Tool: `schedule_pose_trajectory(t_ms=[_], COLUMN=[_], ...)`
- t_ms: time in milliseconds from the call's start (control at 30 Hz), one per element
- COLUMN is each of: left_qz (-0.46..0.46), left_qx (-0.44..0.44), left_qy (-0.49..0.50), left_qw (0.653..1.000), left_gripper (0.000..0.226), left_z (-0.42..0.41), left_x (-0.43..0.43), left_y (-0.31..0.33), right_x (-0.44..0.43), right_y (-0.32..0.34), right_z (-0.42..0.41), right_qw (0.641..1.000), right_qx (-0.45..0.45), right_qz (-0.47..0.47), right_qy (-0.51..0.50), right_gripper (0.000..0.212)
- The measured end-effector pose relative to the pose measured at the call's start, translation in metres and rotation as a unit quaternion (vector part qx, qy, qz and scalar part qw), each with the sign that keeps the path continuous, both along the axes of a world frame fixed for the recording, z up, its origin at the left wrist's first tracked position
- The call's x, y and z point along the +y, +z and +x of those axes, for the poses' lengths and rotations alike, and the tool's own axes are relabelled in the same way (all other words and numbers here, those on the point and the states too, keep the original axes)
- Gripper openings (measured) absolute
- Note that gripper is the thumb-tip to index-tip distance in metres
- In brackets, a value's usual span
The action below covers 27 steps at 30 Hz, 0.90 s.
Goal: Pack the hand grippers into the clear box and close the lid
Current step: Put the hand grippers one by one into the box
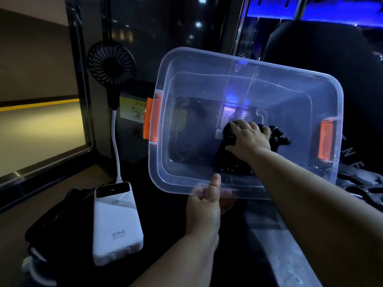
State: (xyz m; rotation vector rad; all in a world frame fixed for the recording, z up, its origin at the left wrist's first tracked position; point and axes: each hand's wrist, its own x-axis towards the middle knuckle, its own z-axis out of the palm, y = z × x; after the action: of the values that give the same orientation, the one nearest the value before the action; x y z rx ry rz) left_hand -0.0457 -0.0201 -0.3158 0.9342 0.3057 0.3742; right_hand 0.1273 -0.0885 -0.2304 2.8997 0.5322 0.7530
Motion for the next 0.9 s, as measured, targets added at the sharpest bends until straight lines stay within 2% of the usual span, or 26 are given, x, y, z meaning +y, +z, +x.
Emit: schedule_pose_trajectory(t_ms=[300,600,700,800,833,900], left_qz=[0.009,-0.004,-0.007,-0.004,-0.003,-0.001], left_qx=[0.0,-0.008,-0.01,-0.014,-0.013,-0.013], left_qy=[-0.005,-0.008,-0.014,-0.022,-0.024,-0.024], left_qw=[1.0,1.0,1.0,1.0,1.0,1.0], left_gripper=[0.036,0.028,0.025,0.026,0.026,0.025], left_z=[-0.003,-0.012,-0.015,-0.016,-0.016,-0.017], left_x=[0.003,0.002,0.002,0.002,0.002,0.002], left_y=[0.003,0.012,0.014,0.014,0.014,0.014], right_x=[-0.004,-0.047,-0.072,-0.103,-0.112,-0.129], right_y=[0.004,0.005,-0.001,-0.014,-0.019,-0.029], right_z=[-0.008,-0.048,-0.068,-0.083,-0.088,-0.095], right_qw=[1.0,0.992,0.97,0.926,0.914,0.894], right_qx=[0.009,-0.021,-0.102,-0.22,-0.231,-0.198], right_qz=[0.013,0.127,0.217,0.3,0.331,0.402], right_qy=[-0.001,0.012,0.04,0.058,0.041,-0.005], right_gripper=[0.079,0.062,0.051,0.047,0.048,0.055])
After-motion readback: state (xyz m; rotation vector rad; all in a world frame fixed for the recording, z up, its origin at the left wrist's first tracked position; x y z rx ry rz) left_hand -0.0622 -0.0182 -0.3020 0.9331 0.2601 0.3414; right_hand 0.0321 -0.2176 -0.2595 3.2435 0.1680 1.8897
